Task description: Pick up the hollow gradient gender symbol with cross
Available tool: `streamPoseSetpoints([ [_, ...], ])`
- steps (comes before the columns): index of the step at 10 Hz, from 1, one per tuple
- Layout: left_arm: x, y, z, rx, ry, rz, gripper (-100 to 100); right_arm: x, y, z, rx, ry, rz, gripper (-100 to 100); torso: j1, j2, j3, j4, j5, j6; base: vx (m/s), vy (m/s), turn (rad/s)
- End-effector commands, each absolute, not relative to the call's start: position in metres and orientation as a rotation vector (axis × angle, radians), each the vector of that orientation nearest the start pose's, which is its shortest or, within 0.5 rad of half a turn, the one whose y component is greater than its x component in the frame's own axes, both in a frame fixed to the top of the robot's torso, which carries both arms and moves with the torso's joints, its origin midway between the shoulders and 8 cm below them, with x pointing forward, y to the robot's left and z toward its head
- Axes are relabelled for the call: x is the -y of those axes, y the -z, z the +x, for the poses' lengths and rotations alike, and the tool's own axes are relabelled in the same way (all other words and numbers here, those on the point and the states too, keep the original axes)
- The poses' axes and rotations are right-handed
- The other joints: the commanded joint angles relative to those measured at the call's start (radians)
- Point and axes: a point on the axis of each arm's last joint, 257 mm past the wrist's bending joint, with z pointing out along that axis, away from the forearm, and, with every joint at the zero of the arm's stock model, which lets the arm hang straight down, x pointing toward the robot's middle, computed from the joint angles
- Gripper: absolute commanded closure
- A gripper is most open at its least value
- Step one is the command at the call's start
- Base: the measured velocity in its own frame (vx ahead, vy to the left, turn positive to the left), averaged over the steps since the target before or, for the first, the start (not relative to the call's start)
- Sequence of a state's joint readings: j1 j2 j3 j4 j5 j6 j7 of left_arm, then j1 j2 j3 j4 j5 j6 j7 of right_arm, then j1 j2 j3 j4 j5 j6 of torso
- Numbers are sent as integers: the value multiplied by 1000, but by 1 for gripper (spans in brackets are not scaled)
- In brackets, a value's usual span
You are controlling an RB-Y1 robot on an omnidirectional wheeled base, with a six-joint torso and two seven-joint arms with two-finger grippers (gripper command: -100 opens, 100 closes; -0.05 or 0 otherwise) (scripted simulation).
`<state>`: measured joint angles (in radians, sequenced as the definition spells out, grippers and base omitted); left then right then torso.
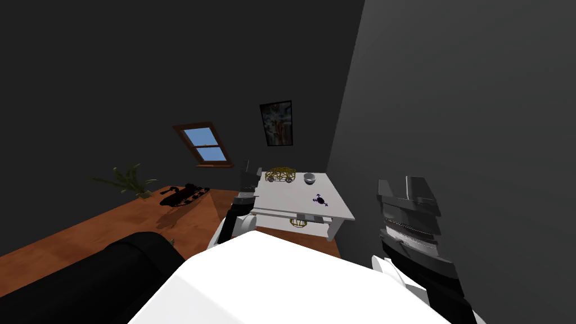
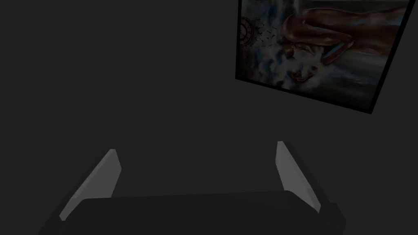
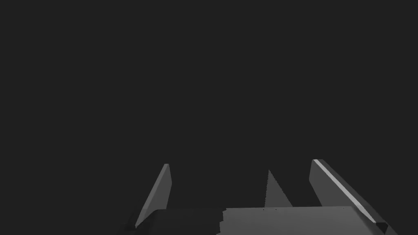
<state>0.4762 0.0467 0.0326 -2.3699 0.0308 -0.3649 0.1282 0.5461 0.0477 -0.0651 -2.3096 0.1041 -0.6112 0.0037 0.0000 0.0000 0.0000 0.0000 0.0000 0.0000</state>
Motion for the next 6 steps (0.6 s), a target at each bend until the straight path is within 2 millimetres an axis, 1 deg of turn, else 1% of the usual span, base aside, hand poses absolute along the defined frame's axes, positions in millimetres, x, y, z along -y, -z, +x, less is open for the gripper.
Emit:
streamPoseSetpoints([
  [1, -284, -47, 348, -612, 1414, -708, 0, 287, -31, 319, -635, -1156, 520, -100, 0, 0, 0, 0, 0, 0, -63, -11, 30],
  [3, -284, -47, 348, -612, 1414, -708, 0, 287, -13, 326, -712, -1129, 517, -100, -1, 5, 3, 1, 0, 0, -97, -21, 50],
  [4, -284, -47, 348, -612, 1414, -708, 0, 288, 1, 331, -759, -1110, 520, -100, -2, 6, 4, 1, 0, 0, -119, -29, 84],
  [6, -284, -47, 348, -612, 1414, -708, 0, 293, 35, 339, -868, -1066, 534, -100, -2, 8, 5, 2, -1, 0, -111, -21, 96],
])
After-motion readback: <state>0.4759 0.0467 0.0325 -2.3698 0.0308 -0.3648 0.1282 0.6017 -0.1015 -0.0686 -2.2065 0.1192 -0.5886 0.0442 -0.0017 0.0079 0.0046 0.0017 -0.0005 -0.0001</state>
